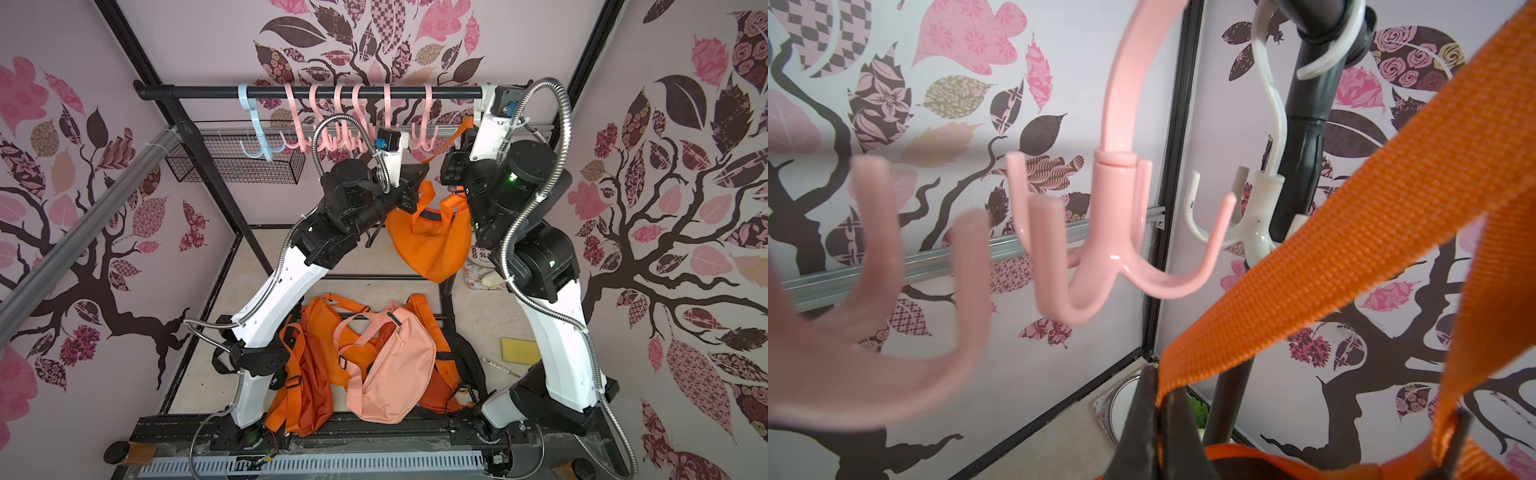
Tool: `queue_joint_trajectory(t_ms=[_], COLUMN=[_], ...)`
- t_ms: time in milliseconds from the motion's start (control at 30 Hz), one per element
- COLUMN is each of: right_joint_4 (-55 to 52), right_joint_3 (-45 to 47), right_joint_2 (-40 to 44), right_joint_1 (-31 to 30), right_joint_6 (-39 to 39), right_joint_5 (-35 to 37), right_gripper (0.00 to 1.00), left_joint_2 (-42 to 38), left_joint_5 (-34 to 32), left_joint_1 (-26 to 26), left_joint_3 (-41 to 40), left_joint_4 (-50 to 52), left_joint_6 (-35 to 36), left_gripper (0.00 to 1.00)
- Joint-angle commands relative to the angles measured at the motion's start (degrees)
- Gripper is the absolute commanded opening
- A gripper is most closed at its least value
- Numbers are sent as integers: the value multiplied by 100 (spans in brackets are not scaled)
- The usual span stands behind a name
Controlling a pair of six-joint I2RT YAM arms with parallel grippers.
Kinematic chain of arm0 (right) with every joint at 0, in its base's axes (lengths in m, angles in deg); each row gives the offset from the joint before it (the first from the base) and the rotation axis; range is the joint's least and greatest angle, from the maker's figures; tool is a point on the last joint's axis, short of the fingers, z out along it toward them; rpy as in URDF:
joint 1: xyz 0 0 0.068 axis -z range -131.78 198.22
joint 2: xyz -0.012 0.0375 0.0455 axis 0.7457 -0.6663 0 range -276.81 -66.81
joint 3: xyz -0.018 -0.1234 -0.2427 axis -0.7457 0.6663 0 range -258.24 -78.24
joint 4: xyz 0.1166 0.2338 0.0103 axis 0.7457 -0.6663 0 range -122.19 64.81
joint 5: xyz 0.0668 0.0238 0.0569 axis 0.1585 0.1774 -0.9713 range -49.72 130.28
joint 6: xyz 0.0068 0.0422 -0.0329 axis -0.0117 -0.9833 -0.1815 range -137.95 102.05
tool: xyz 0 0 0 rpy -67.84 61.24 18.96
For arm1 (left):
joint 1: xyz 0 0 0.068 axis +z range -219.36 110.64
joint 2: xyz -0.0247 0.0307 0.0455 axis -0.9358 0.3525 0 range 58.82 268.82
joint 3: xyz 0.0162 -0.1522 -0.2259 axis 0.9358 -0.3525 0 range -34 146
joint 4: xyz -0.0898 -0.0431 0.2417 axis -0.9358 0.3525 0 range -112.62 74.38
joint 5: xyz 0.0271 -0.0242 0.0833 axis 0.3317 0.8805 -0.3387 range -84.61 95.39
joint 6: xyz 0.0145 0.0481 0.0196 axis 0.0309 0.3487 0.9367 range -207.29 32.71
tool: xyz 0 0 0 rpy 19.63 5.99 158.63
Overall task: Hang the bag on a hook
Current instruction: Hang the bag on the hook.
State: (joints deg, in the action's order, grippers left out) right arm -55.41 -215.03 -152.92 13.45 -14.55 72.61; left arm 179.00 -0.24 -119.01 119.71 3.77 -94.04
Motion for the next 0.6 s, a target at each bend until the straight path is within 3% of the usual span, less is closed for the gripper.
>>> queue_joint_trajectory(t_ms=[0,333,467,567], right_joint_4=[35,-67,-504,-622], right_joint_3=[-498,-919,-862,-608], right_joint_2=[-162,-525,-565,-525], right_joint_1=[265,740,1768,1956], right_joint_6=[-337,-735,-1815,-1991], right_joint_5=[-93,-404,-1592,-1947], right_gripper=[0,0,0,0], left_joint_2=[233,417,471,517], left_joint_5=[4,101,161,185], left_joint_1=[74,209,227,222], left_joint_3=[168,196,143,118], left_joint_4=[-45,-183,-136,-38], left_joint_6=[-96,-127,-90,-66], left_gripper=[0,0,0,0])
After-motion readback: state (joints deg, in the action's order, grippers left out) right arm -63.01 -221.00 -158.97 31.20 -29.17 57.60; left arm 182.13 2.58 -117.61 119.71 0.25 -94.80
